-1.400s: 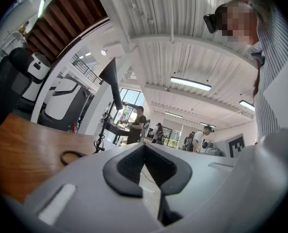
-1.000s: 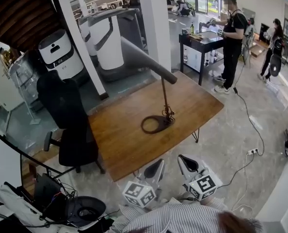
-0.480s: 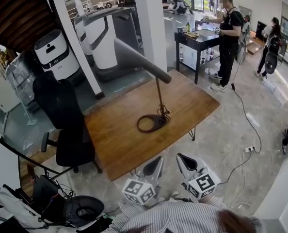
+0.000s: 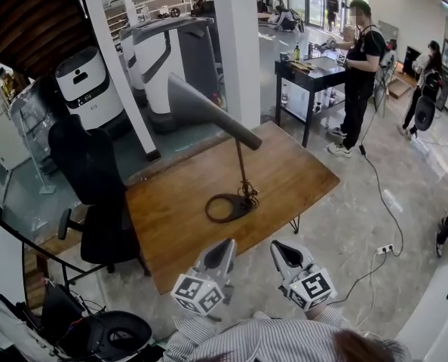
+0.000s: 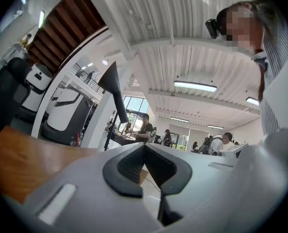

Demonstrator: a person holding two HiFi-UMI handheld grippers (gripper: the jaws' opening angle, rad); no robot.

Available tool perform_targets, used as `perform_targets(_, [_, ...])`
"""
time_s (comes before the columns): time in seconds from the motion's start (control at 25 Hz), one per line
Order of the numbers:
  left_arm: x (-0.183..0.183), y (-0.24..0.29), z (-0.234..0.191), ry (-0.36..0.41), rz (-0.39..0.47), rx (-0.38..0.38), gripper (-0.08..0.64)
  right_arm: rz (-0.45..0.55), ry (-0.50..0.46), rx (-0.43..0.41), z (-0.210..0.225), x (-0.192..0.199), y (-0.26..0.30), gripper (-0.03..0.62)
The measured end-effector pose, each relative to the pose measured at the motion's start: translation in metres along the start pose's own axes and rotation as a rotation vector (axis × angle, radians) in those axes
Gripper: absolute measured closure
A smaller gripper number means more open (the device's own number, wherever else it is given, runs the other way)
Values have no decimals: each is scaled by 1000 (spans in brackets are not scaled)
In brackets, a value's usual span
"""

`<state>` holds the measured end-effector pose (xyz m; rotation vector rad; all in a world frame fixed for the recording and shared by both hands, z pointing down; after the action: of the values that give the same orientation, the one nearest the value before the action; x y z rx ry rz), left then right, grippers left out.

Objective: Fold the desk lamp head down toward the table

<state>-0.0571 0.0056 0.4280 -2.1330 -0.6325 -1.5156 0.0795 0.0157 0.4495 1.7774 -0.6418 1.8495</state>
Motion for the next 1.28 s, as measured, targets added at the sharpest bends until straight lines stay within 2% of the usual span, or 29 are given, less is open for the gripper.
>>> perform_targets(0.2, [26, 25, 2, -14, -37, -7, 554, 12, 0, 7, 18, 3, 15, 592])
perform_targets(0.32, [24, 37, -13, -24, -20, -16, 554, 1, 20, 4, 31, 7, 28, 592])
perform_targets(0.44, [17, 52, -35, 4, -9, -25, 554, -3, 21, 9, 44, 11, 47, 592])
perform_targets(0.68, [-21, 88, -93, 65, 41, -22, 547, 5, -45, 83, 79, 7, 109, 591])
perform_targets(0.84, [-37, 111, -123, 83, 42, -3, 521, -6, -39, 102, 96, 8, 151, 589])
perform_targets(1.04, [-52, 125, -150, 111, 63, 19, 455, -59, -59, 97, 106, 24, 192, 550])
perform_targets(1.28, [-109, 127, -160, 198, 142, 24, 408, -122, -106, 58, 117, 29, 235, 486])
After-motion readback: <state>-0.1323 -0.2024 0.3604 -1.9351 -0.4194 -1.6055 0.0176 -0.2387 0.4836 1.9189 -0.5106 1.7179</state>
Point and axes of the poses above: the fingertips, and each gripper's own axes: y forward along the fingers, z to its right, x out of its underside, the point moved 2 cm from there along -y, backward along the fingers
